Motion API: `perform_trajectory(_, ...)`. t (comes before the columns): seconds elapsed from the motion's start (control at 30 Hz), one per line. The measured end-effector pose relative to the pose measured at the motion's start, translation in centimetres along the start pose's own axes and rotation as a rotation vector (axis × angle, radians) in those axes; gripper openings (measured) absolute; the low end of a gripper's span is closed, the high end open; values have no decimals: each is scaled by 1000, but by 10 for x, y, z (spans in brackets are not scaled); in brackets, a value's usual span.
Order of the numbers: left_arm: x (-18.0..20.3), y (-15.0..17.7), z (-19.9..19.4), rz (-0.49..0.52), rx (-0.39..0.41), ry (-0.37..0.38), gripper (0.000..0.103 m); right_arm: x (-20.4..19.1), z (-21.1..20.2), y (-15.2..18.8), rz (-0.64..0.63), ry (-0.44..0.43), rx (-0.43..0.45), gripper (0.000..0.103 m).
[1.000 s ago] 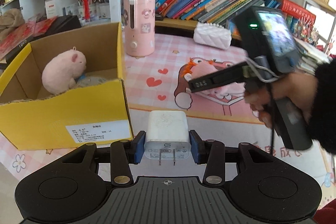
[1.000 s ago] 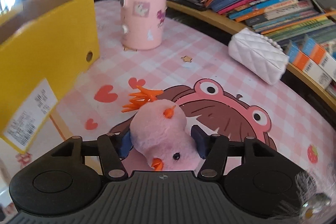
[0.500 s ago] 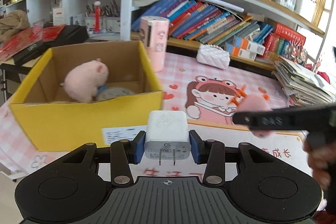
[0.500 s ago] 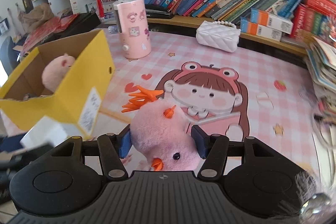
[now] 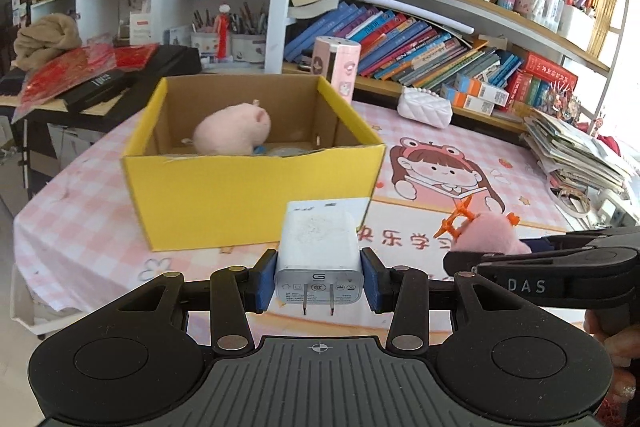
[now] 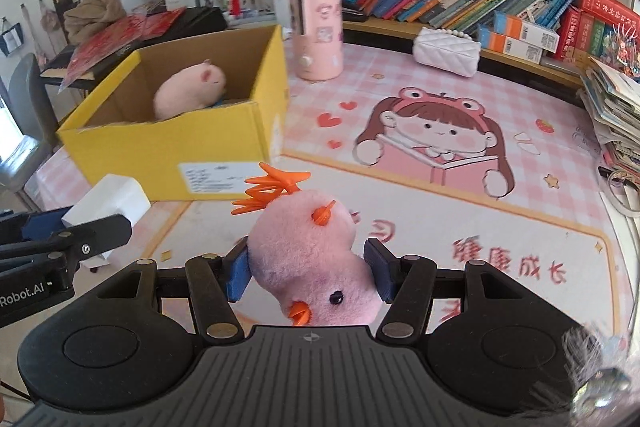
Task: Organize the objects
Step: 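Carry the charger and plush chick toward the cardboard box with both tools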
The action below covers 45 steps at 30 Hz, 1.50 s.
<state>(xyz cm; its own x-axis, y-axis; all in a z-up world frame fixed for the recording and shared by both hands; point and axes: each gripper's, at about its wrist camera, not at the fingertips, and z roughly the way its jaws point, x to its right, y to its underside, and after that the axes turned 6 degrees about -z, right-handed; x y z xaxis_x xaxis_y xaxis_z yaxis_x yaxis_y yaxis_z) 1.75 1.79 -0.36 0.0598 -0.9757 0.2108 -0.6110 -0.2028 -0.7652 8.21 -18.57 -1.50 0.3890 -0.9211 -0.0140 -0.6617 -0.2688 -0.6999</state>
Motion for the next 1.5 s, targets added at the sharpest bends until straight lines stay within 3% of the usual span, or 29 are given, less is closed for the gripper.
perform_trajectory(0.37,-36,16,-37,-5,23,-11,42,-58,-17,17,-25,-34,7,56)
perform_trajectory(0.87,-62,29,-71,-13,60,-30,42,-100,-30,32,-37,-65,8,56)
perform_trajectory(1.23,-70,23,-75,-24,87,-32,42,-107,-33,29,-35,-45,19,56)
perform_trajectory(1.5,-67,4,-63,-24,115,-32,42,-102,-27,7,-62,-29,61,56)
